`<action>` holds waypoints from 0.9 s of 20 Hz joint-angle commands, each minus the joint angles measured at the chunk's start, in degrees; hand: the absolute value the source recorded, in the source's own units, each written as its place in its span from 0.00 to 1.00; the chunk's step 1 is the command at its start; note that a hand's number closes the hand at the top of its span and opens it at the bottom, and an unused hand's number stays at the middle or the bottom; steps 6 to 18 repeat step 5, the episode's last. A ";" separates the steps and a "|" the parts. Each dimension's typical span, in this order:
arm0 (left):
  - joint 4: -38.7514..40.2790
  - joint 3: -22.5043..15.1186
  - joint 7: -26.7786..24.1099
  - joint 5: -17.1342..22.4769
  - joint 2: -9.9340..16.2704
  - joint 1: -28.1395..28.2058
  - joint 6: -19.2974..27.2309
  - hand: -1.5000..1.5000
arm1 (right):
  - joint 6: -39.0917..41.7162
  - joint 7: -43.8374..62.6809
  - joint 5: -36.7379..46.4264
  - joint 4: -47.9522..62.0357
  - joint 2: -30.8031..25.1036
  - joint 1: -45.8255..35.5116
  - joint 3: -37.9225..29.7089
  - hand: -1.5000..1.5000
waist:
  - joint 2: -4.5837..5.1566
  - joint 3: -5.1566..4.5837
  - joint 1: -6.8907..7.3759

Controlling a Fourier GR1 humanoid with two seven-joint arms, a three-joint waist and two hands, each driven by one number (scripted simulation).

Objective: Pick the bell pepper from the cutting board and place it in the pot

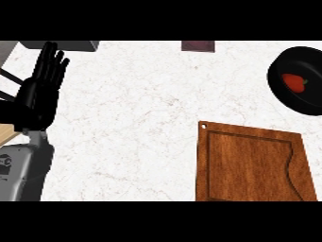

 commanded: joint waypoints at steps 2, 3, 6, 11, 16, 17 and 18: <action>-0.47 -0.77 -1.11 -0.90 -0.48 1.18 0.22 0.50 | 4.02 -3.77 -1.00 -0.07 -1.14 3.71 -0.92 0.00 | 0.16 0.18 0.15; 0.37 0.31 -0.27 0.44 -0.05 0.61 -0.36 0.50 | 3.92 -3.53 -1.60 -0.11 -1.23 3.53 -1.48 0.00 | 0.14 0.12 0.06; -0.65 0.13 0.82 -0.08 0.28 -0.11 0.22 0.50 | 4.74 -2.45 -1.59 -0.36 -3.18 4.00 -1.47 0.00 | 0.17 0.27 0.23; -0.65 0.13 0.82 -0.08 0.28 -0.11 0.22 0.50 | 4.74 -2.45 -1.59 -0.36 -3.18 4.00 -1.47 0.00 | 0.17 0.27 0.23; -0.65 0.13 0.82 -0.08 0.28 -0.11 0.22 0.50 | 4.74 -2.45 -1.59 -0.36 -3.18 4.00 -1.47 0.00 | 0.17 0.27 0.23; -0.65 0.13 0.82 -0.08 0.28 -0.11 0.22 0.50 | 4.74 -2.45 -1.59 -0.36 -3.18 4.00 -1.47 0.00 | 0.17 0.27 0.23; -0.65 0.13 0.82 -0.08 0.28 -0.11 0.22 0.50 | 4.74 -2.45 -1.59 -0.36 -3.18 4.00 -1.47 0.00 | 0.17 0.27 0.23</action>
